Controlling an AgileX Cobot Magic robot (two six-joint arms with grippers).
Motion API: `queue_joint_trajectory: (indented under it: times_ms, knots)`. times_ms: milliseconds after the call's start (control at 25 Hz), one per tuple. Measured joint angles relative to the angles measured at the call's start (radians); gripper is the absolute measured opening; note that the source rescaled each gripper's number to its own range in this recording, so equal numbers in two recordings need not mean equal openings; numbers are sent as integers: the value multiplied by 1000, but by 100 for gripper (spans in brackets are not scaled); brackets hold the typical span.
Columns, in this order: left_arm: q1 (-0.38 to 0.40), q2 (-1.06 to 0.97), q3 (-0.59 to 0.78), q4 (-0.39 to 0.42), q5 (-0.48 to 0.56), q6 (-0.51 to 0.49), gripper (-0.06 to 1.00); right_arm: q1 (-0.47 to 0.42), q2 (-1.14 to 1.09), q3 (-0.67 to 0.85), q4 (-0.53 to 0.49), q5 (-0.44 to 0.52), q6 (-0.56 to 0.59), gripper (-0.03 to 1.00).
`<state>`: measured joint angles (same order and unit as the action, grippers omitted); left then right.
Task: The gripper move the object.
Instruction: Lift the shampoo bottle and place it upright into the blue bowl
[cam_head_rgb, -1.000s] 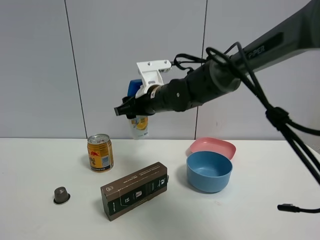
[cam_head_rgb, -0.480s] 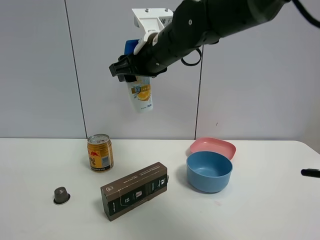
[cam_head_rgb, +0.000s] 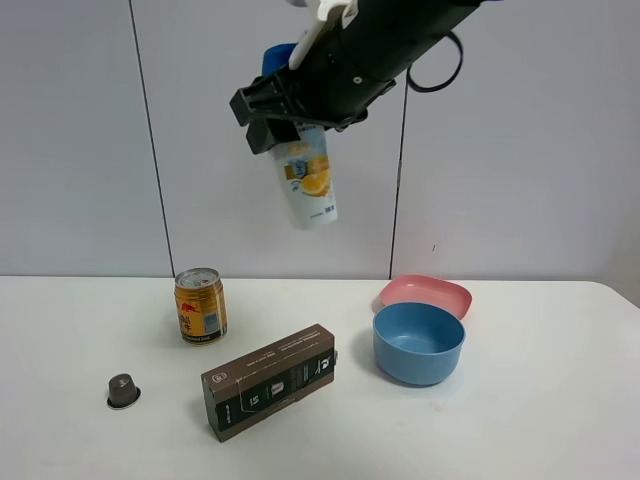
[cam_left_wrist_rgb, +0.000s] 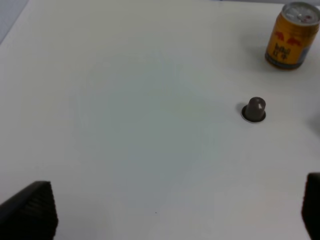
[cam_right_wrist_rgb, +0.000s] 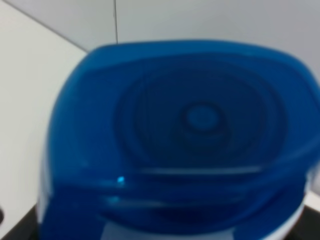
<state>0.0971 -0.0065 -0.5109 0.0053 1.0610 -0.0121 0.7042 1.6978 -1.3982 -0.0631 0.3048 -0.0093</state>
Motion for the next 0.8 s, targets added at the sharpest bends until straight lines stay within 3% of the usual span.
queue_joint_trajectory:
  times_ms: [400,600,800]
  knots:
    - [0,0,0,0,0,0,100,-9,-329,397,0,-100,40,1]
    - [0,0,0,0,0,0,100,-107,-353,527,0,-150,41,0]
    - [0,0,0,0,0,0,100,-217,-343,621,0,-358,41,0]
